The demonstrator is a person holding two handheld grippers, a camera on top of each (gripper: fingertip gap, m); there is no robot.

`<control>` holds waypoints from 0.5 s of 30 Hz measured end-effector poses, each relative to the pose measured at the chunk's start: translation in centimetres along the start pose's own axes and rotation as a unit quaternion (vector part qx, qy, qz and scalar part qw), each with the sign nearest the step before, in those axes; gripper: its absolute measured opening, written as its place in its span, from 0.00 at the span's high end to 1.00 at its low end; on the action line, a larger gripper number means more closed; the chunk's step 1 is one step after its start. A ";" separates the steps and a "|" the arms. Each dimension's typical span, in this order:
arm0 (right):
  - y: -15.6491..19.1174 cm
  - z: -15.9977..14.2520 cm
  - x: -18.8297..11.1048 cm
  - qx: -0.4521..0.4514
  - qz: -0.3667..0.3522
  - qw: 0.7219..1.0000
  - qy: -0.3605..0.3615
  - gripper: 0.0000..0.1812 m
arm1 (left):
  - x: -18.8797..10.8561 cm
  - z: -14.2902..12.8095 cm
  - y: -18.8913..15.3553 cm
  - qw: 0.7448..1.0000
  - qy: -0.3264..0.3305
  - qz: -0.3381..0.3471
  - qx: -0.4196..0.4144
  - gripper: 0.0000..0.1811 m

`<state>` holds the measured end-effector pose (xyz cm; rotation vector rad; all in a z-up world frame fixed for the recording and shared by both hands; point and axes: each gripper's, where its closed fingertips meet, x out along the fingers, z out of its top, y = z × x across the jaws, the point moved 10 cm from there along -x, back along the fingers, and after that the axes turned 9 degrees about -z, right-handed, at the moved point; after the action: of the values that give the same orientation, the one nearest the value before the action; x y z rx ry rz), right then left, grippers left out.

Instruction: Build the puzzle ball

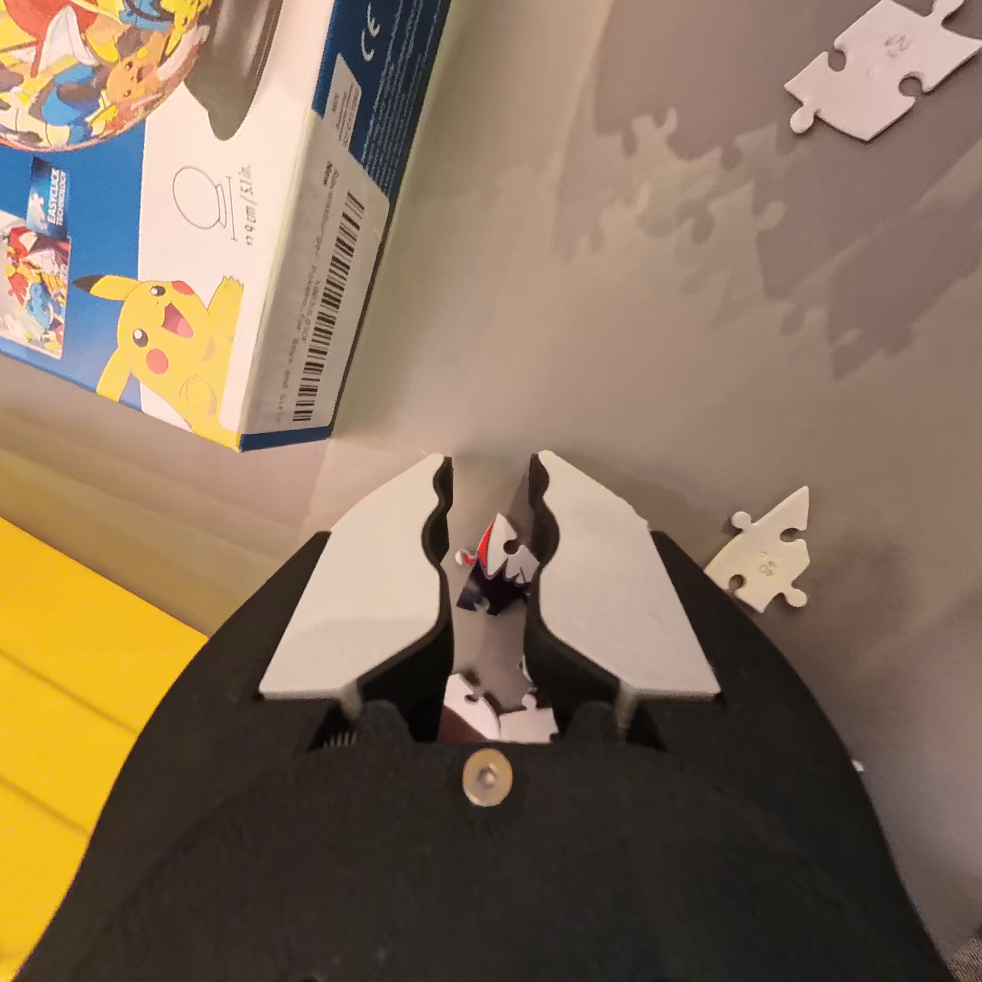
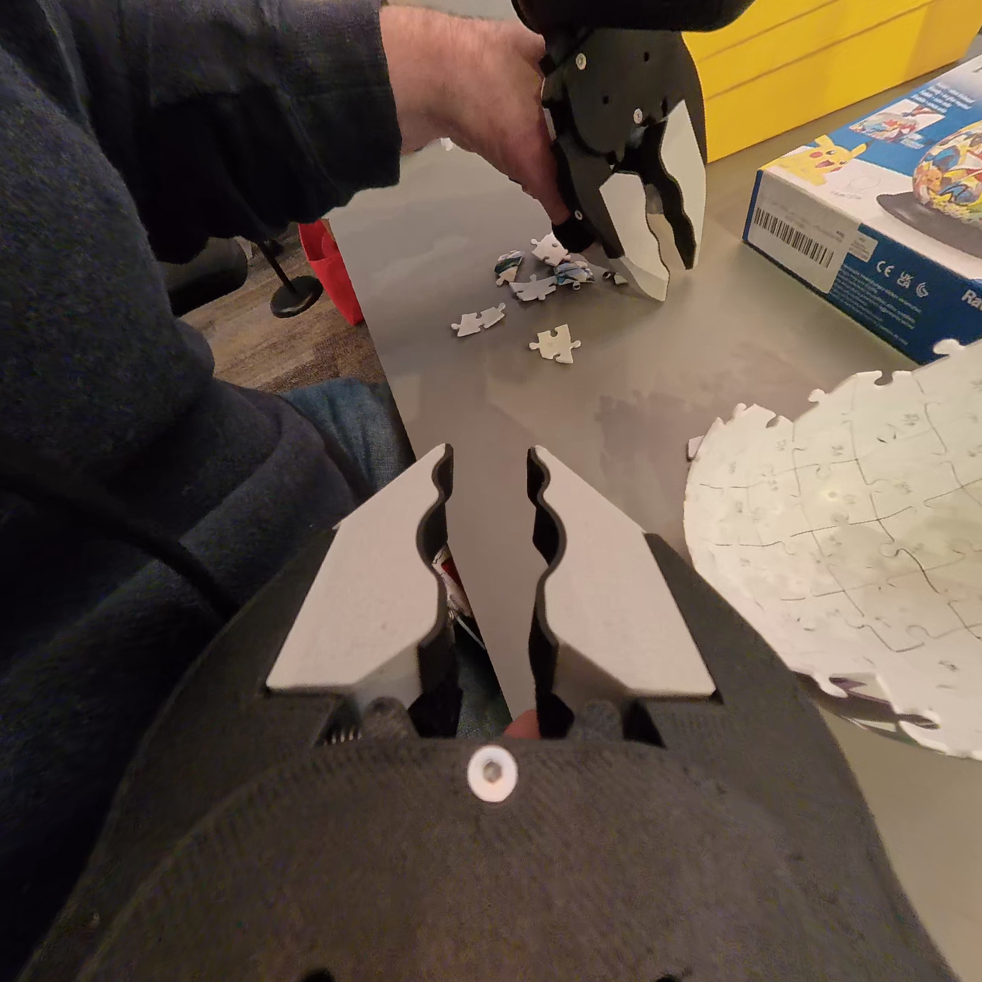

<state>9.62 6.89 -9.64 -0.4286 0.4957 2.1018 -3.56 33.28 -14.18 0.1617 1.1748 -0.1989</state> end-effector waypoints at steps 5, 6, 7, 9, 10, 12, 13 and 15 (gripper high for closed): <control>0.8 0.4 -0.2 -0.028 0.000 1.000 0.000 0.86 | -0.6 0.9 -0.6 0.998 -0.053 -0.017 -0.008 0.84; 0.8 0.4 -0.2 -0.029 -0.001 1.000 0.001 0.86 | -0.8 1.2 -0.8 0.998 -0.059 -0.016 -0.010 0.84; 0.7 0.4 -0.3 -0.030 -0.003 1.000 0.002 0.86 | -1.0 1.4 -0.9 0.998 -0.062 -0.013 -0.008 0.83; 0.4 0.5 -0.6 -0.031 -0.009 0.999 -0.002 0.86 | -1.3 1.7 -1.3 0.997 -0.072 -0.010 -0.007 0.82; 0.3 0.6 -0.7 -0.029 -0.010 1.000 -0.005 0.86 | -1.5 1.9 -1.6 0.997 -0.081 -0.012 -0.008 0.82; -0.1 0.9 -1.1 -0.024 -0.010 1.000 -0.014 0.86 | -1.7 2.3 -2.0 0.996 -0.090 -0.005 -0.012 0.82; -0.3 1.0 -1.3 -0.019 -0.009 1.000 -0.016 0.86 | -1.7 2.4 -2.2 0.996 -0.092 -0.004 -0.011 0.81; -0.6 1.0 -1.5 -0.016 -0.012 1.000 -0.013 0.86 | -1.7 2.7 -2.7 0.995 -0.097 -0.005 -0.011 0.80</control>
<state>10.80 6.60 -8.18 -0.4237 0.4408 2.0908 -2.41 30.16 -11.64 0.1148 0.9848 -0.2061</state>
